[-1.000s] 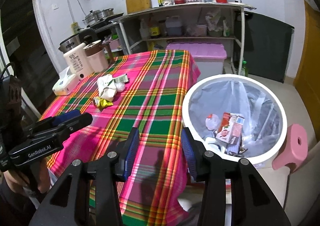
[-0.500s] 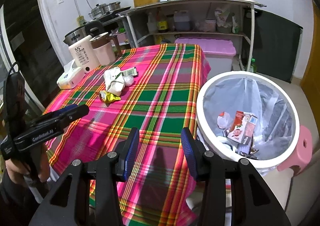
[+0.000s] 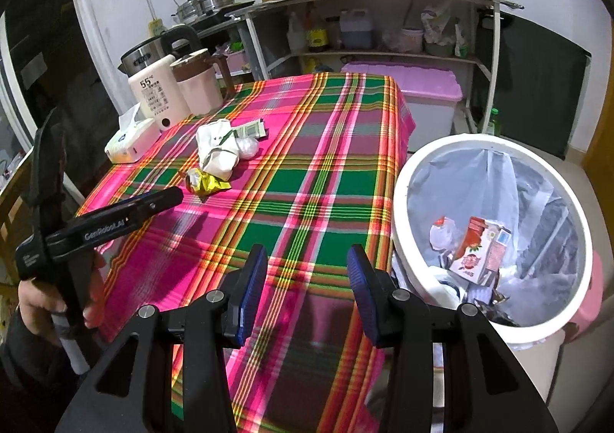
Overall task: Collect trash
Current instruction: 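Move both tools back toward the remaining trash on the table, then grasp the yellow snack wrapper with the left tool while the right tool reaches toward the white paper bag, then close the right tool on the white paper bag, then carry the yellow wrapper and white paper bag over the trash bin with both tools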
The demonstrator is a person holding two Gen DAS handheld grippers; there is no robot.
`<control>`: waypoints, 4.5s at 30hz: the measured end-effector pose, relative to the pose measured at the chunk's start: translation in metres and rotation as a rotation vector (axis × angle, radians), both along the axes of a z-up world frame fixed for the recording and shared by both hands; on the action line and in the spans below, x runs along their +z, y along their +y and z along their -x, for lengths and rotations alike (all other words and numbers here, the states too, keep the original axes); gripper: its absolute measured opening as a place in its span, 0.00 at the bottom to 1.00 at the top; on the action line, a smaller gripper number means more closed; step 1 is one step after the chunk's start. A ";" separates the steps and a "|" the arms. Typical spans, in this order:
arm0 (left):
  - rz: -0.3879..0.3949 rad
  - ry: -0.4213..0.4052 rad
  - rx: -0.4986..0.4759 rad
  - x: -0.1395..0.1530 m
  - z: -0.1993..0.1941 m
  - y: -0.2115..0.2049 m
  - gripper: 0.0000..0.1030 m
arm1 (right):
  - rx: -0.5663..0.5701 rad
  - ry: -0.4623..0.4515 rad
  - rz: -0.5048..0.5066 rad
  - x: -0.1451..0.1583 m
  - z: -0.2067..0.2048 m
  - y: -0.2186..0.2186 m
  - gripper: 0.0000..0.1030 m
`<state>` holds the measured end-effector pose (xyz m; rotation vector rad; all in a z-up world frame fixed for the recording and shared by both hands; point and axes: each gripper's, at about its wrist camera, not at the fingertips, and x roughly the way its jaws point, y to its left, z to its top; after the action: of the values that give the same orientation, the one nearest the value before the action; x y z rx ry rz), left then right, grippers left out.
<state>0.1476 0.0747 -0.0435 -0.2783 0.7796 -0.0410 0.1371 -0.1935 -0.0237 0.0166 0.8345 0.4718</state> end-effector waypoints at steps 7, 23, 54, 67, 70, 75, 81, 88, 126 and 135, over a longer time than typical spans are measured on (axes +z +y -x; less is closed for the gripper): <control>0.013 0.017 0.002 -0.008 -0.019 0.003 0.57 | 0.005 0.016 0.009 -0.007 -0.011 0.007 0.43; 0.053 0.040 -0.011 -0.015 -0.041 0.004 0.40 | 0.017 0.041 0.022 -0.016 -0.032 0.020 0.43; 0.075 -0.022 0.085 -0.010 0.012 0.064 0.39 | 0.155 0.102 -0.082 -0.020 -0.125 0.126 0.43; 0.098 -0.024 0.097 -0.013 0.019 0.075 0.39 | 0.297 0.156 -0.087 -0.028 -0.117 0.163 0.48; 0.098 -0.024 0.099 -0.013 0.020 0.076 0.39 | 0.313 0.151 -0.070 -0.030 -0.116 0.171 0.48; 0.103 -0.024 0.108 -0.013 0.022 0.080 0.39 | 0.348 0.136 -0.058 -0.029 -0.113 0.181 0.48; 0.105 -0.022 0.110 -0.014 0.023 0.083 0.39 | 0.372 0.151 -0.052 -0.031 -0.116 0.188 0.48; 0.108 -0.015 0.108 -0.017 0.022 0.083 0.39 | 0.342 0.189 -0.067 -0.038 -0.124 0.192 0.47; 0.031 -0.084 -0.077 0.033 0.056 -0.008 0.39 | 0.103 0.014 -0.147 0.018 -0.015 0.050 0.40; 0.011 -0.096 -0.150 0.042 0.063 -0.044 0.39 | 0.047 -0.017 -0.163 0.027 0.008 0.015 0.40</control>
<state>0.0849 0.0308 -0.0012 -0.2262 0.7042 -0.1983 0.1293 -0.1781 0.0030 0.1433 0.7789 0.5830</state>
